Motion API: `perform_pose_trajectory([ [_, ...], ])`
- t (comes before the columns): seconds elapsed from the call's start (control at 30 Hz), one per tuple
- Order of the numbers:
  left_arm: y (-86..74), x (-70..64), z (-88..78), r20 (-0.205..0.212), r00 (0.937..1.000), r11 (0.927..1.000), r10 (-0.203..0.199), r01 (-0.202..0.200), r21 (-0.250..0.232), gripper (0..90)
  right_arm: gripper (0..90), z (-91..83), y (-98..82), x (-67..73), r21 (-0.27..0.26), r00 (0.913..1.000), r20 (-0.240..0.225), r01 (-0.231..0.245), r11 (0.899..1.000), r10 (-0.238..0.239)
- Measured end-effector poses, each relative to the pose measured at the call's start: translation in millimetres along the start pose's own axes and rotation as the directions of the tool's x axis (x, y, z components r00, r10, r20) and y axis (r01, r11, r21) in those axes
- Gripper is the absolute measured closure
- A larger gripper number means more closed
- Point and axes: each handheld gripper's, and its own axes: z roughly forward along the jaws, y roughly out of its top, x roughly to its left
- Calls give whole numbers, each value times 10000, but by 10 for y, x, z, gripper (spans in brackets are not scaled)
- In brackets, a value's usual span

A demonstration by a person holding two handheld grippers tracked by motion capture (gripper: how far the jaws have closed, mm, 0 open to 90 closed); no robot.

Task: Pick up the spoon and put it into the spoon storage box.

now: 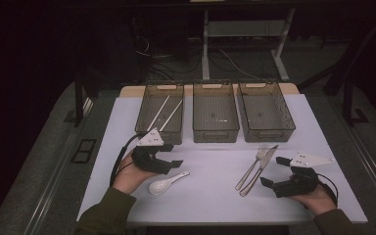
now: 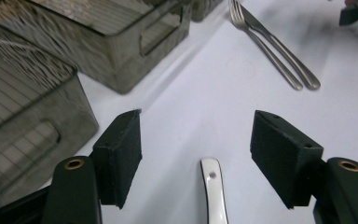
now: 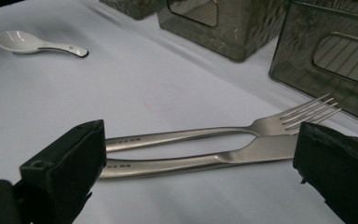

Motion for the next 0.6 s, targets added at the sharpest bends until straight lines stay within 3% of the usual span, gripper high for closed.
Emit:
perform_pose_trajectory([
  [0.17,-136,-37,-13,242,9997,9998,75,-80,193,305,25,-5,2,4,-19,10000,0,-37,10000,37],
  [0.6,-439,-92,-17,358,9992,9978,-182,158,651,305,25,0,0,3,48,10000,81,-45,10000,45],
])
